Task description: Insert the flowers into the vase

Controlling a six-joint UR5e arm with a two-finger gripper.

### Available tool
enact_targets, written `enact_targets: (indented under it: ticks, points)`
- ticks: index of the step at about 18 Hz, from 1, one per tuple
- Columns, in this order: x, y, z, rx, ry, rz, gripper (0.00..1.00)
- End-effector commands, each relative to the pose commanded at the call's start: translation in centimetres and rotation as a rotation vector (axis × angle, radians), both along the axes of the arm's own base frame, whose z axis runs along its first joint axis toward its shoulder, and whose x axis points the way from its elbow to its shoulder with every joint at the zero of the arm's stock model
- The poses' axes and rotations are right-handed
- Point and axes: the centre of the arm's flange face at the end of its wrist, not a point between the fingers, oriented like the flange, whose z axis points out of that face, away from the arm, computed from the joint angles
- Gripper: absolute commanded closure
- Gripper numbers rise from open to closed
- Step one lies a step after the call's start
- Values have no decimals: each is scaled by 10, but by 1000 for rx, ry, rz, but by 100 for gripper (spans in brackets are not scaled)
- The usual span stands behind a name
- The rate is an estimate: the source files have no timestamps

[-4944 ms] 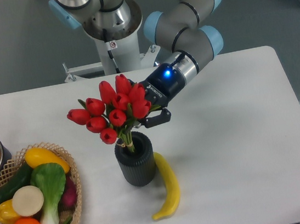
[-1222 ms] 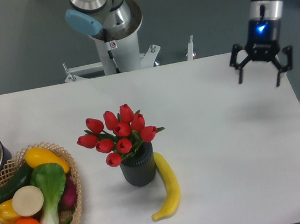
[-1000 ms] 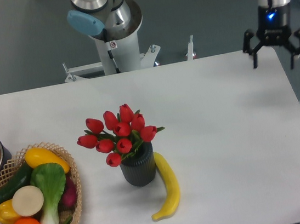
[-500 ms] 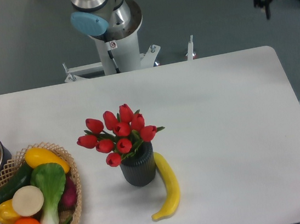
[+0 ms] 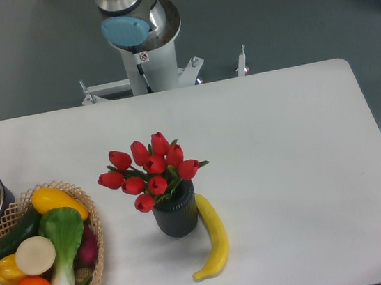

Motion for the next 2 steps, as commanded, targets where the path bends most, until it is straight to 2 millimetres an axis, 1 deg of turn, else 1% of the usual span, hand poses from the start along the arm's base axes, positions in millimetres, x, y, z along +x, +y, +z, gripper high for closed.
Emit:
enact_targets:
  ticks: [2]
  points:
    - [3,-5,6,10,-28,12,0]
